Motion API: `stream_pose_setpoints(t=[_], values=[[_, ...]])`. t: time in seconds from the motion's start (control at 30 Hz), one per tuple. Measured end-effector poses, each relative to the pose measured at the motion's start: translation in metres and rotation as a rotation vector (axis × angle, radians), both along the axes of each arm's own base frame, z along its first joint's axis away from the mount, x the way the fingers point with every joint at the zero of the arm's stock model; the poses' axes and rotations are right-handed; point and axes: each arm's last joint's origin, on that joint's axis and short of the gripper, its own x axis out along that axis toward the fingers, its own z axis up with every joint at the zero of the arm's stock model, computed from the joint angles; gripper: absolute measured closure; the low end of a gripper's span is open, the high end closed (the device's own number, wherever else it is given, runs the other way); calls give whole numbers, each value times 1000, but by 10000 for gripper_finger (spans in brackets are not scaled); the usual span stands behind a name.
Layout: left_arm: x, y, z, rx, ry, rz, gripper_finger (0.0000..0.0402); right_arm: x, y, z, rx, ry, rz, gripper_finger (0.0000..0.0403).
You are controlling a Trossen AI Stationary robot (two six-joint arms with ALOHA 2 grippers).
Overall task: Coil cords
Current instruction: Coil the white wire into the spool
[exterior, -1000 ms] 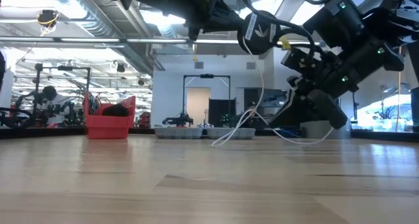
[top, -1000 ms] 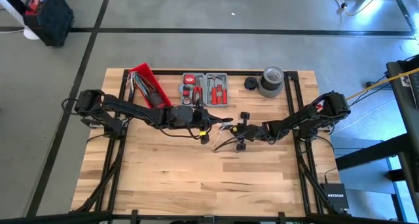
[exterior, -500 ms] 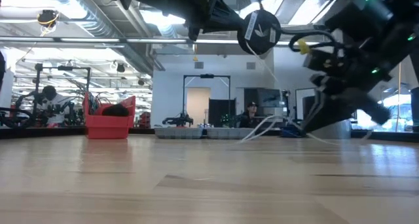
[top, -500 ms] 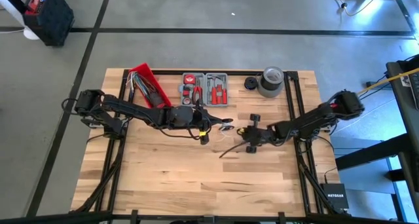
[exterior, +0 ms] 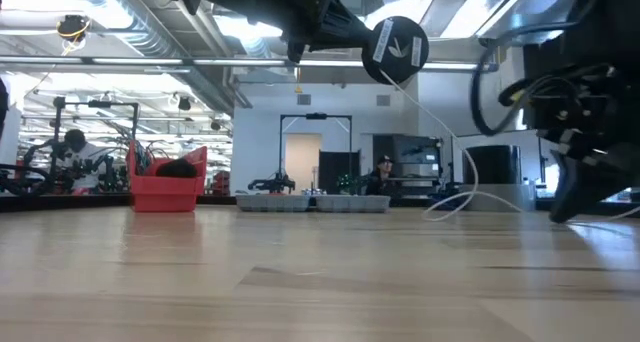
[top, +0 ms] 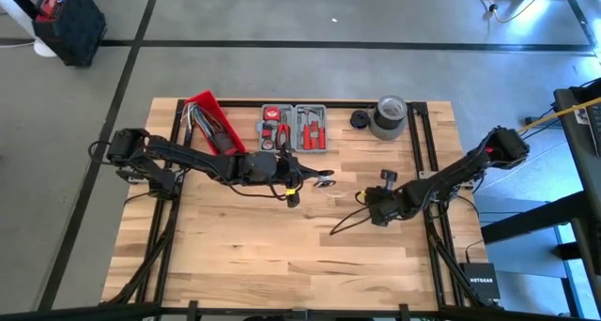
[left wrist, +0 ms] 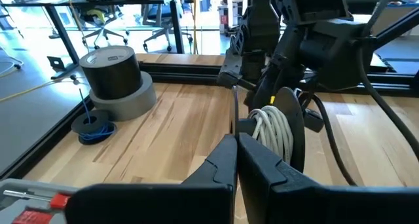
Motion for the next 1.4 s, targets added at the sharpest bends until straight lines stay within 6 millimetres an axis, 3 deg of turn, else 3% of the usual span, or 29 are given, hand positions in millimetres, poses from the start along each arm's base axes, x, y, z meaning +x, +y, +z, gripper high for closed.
stream_pose_setpoints(t=[0.47,0.7,0.87,1.0,1.17,1.4], values=[[0,0,0,0,0,0,401,-9,-2,5,25,-21,-138,376],[0,-1,0,-6,1,-22,401,-8,-2,6,17,-23,-126,312],[0,-1,0,-6,1,-23,401,8,6,25,47,-44,-22,266],[0,-1,0,-6,1,-23,401,23,10,40,-36,-163,35,253],[0,-1,0,-6,1,-24,401,33,12,45,-163,-242,146,251],[0,-1,0,-6,0,-25,401,41,0,40,-138,-201,144,251]])
